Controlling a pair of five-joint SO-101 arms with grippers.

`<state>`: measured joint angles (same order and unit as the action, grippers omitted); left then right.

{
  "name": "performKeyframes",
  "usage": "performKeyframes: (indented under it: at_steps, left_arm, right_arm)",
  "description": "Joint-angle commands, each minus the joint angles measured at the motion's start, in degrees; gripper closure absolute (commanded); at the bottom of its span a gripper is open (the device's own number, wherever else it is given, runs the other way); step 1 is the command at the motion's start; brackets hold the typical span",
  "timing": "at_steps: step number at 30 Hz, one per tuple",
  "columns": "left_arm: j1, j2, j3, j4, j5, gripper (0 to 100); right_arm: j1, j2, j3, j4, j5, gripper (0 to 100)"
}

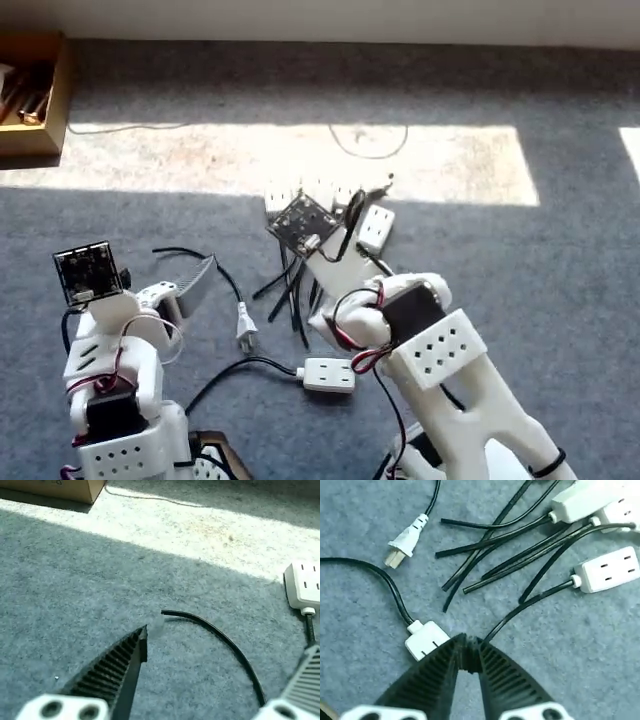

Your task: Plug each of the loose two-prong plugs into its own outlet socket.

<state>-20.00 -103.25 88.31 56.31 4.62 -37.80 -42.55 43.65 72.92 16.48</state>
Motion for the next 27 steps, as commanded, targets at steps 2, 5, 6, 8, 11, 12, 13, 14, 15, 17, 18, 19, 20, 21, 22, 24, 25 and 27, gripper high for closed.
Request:
performKeyframes:
  at_steps: [2, 5, 6, 8, 11, 12, 13, 14, 15, 17, 18, 19, 20, 21, 22, 24, 25, 27]
  left_arm:
    - [-0.6, 0.4, -0.7, -1.0, -4.8, 55]
    - [-0.6, 0.5, -2.5, 2.3, -6.9, 55]
    - [-0.5, 0.5, -3.8, 4.0, -7.3, 55]
    - [0.0, 0.5, -7.4, 7.6, -7.3, 55]
    - [2.9, 4.7, -13.2, 12.1, -7.3, 55]
    - [3.9, 8.0, -15.3, 12.4, -7.3, 55]
    - [4.8, 12.3, -18.1, 12.4, -7.3, 55]
    - [6.1, 17.6, -21.4, 12.7, -7.3, 55]
    - [7.7, 23.7, -25.6, 12.9, -7.3, 55]
    - [10.9, 37.3, -35.2, 16.2, -7.4, 55]
    - [12.7, 44.8, -40.8, 19.0, -7.5, 55]
    - [14.5, 52.1, -46.4, 22.2, -8.2, 55]
    - [15.9, 58.9, -52.2, 25.7, -9.0, 55]
    - [16.9, 65.4, -57.7, 29.2, -9.6, 55]
    - [17.8, 71.1, -63.6, 33.0, -9.7, 55]
    - [19.0, 80.0, -74.2, 40.0, -9.5, 56]
    - [19.8, 83.4, -78.5, 42.9, -9.4, 58]
    - [21.2, 88.3, -83.4, 45.1, -9.4, 67]
  right_arm:
    - [5.8, -2.1, 9.1, -5.0, -0.9, 99.3]
    - [17.7, -2.1, 12.7, -10.5, -0.6, 99.3]
    - [21.4, -2.1, 13.4, -12.8, -0.6, 99.3]
    - [27.5, -2.1, 14.5, -17.0, 0.2, 99.3]
    - [32.6, -2.1, 18.9, -21.4, 2.7, 99.3]
    - [33.7, -2.1, 20.5, -23.2, 3.0, 99.3]
    - [34.9, -2.1, 22.5, -25.4, 3.0, 99.3]
    - [36.3, -2.1, 24.4, -27.5, 3.0, 99.3]
    - [37.4, -2.1, 26.0, -29.3, 3.1, 99.3]
    - [38.8, -2.0, 28.4, -30.7, 3.1, 99.3]
    - [39.1, -2.0, 29.1, -30.8, 2.9, 99.3]
    - [39.2, -2.0, 29.7, -30.8, 2.7, 99.3]
    - [39.4, -2.0, 30.3, -30.8, 2.6, 99.3]
    - [39.8, -2.0, 30.6, -31.0, 2.5, 99.3]
    - [40.0, -2.0, 30.8, -31.7, 2.5, 99.3]
    - [40.2, -2.0, 32.3, -34.2, 2.5, 99.3]
    - [40.2, -2.0, 33.2, -35.7, 2.5, 99.3]
    - [40.5, -2.0, 34.6, -38.3, 2.5, 99.3]
